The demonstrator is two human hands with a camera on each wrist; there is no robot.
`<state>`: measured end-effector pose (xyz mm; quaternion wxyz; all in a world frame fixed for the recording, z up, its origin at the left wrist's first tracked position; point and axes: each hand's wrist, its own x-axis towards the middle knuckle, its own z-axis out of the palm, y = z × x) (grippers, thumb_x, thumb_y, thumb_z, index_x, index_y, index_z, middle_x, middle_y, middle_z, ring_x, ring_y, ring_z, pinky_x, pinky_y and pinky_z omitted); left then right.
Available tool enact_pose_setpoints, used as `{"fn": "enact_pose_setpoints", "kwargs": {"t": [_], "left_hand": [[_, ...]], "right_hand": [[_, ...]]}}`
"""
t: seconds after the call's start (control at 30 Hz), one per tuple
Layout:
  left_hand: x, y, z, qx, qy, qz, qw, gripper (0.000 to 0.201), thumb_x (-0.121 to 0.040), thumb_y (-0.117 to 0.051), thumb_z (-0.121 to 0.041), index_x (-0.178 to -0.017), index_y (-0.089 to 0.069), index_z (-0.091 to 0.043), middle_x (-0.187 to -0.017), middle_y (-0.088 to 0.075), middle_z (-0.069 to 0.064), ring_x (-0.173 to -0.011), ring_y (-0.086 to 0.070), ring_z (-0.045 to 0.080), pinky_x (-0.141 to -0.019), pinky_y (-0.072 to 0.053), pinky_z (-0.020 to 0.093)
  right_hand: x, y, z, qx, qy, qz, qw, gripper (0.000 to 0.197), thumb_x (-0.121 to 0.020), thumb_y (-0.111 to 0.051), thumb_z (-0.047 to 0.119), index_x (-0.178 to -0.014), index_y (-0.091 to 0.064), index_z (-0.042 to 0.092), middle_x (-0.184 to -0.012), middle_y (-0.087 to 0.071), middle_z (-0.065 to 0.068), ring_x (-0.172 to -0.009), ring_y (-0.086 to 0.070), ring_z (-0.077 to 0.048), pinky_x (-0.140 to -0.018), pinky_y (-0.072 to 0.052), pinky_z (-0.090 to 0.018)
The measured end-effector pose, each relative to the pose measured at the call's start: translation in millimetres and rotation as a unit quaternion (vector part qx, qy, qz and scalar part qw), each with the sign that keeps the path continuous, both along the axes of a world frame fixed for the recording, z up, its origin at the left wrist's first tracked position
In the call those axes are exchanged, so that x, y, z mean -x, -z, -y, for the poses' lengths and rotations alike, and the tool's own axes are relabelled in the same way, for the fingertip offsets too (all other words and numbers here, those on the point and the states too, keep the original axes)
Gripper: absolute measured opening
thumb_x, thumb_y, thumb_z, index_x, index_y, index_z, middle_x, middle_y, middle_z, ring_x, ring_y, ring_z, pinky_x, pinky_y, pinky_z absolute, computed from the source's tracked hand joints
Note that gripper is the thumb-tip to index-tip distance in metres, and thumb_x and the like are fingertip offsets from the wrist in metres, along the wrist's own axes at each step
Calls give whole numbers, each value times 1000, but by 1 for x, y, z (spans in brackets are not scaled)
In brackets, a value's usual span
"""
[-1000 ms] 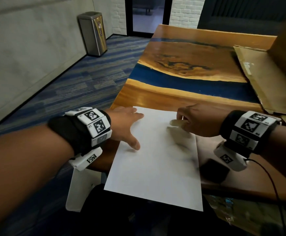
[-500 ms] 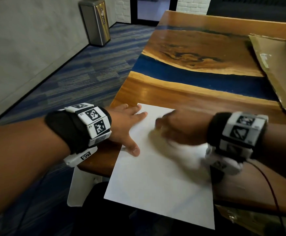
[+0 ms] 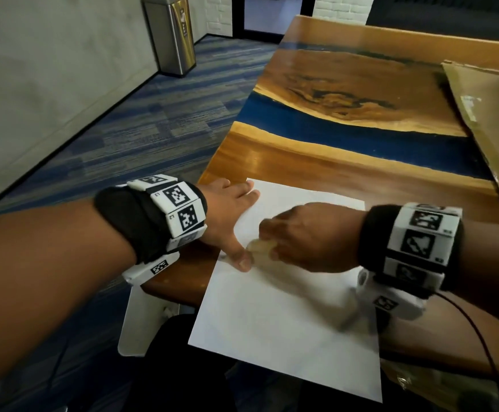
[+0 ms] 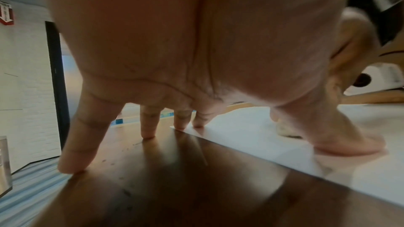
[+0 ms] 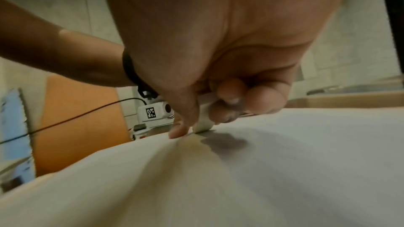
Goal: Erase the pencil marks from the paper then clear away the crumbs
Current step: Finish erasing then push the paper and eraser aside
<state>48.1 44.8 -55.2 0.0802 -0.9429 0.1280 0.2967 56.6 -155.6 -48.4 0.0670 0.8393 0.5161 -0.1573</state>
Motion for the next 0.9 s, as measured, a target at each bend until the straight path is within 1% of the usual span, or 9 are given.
{"fn": "enact_pose_setpoints", "kwargs": {"t": [0.03,0.13,0.2,0.3,0.43,0.57,0.7,0.83,0.9], "left_hand": [[-1,0,1,-4,3,3,1000,141,-57,-65,-89,-158,14,-28,-167,16,-8,-153,3,29,-119,-17,54],[0,-3,3,-16,6,9,1000,140,-58,-65,-88,-158,13,-30,-167,14,-7,-153,-1,30,-117,-20,54],[1,-5,5,-22,8,11,1000,138,-59,-65,-87,-158,13,-30,-167,13,-6,-153,-1,30,-117,-20,54],[2,-5,5,-16,4,8,1000,138,-60,-66,-86,-158,13,-29,-167,14,-6,-153,0,30,-118,-18,53],[2,-5,3,-11,-3,14,1000,141,-57,-66,-87,-159,11,-28,-167,12,-8,-153,0,28,-118,-18,55],[2,-6,3,-14,-1,14,1000,141,-58,-66,-87,-159,10,-26,-167,12,-6,-153,0,30,-120,-18,56],[2,-7,5,-20,4,13,1000,138,-59,-67,-86,-158,12,-31,-167,13,-6,-152,-2,32,-119,-19,57],[1,-7,7,-32,7,6,999,138,-59,-66,-86,-158,14,-32,-167,14,-3,-152,-1,34,-119,-18,57],[0,-7,7,-34,6,7,999,138,-59,-67,-86,-157,14,-34,-167,13,-4,-152,-2,34,-119,-18,57]], "right_hand": [[-1,-3,3,6,16,-7,1000,31,-100,-41,43,-121,-50,22,-109,-65,-5,-93,-61,-30,-81,-52,-43],[-39,-9,17,13,150,82,985,28,-101,-39,41,-118,-51,23,-107,-65,-5,-87,-58,-27,-80,-53,-41],[-27,-9,14,5,125,85,989,29,-101,-39,43,-118,-51,23,-105,-64,-4,-84,-57,-26,-76,-52,-38],[3,-1,1,-5,38,3,999,31,-100,-40,44,-122,-50,24,-108,-63,-4,-92,-60,-29,-81,-52,-43],[-41,-11,2,16,201,87,976,31,-102,-39,41,-122,-52,20,-103,-64,-5,-85,-60,-25,-76,-54,-39],[-34,-4,-9,9,150,78,986,30,-102,-42,42,-121,-52,21,-104,-63,-3,-87,-60,-24,-75,-53,-38],[-48,-9,-1,15,211,97,972,30,-102,-41,40,-121,-51,20,-96,-62,-2,-80,-59,-21,-69,-54,-37],[-5,-2,1,14,52,44,998,29,-101,-41,41,-120,-49,21,-105,-62,-3,-87,-59,-27,-75,-51,-39],[-17,-8,13,30,86,61,994,29,-101,-40,41,-121,-51,24,-107,-64,-2,-89,-60,-26,-79,-53,-40]]}}
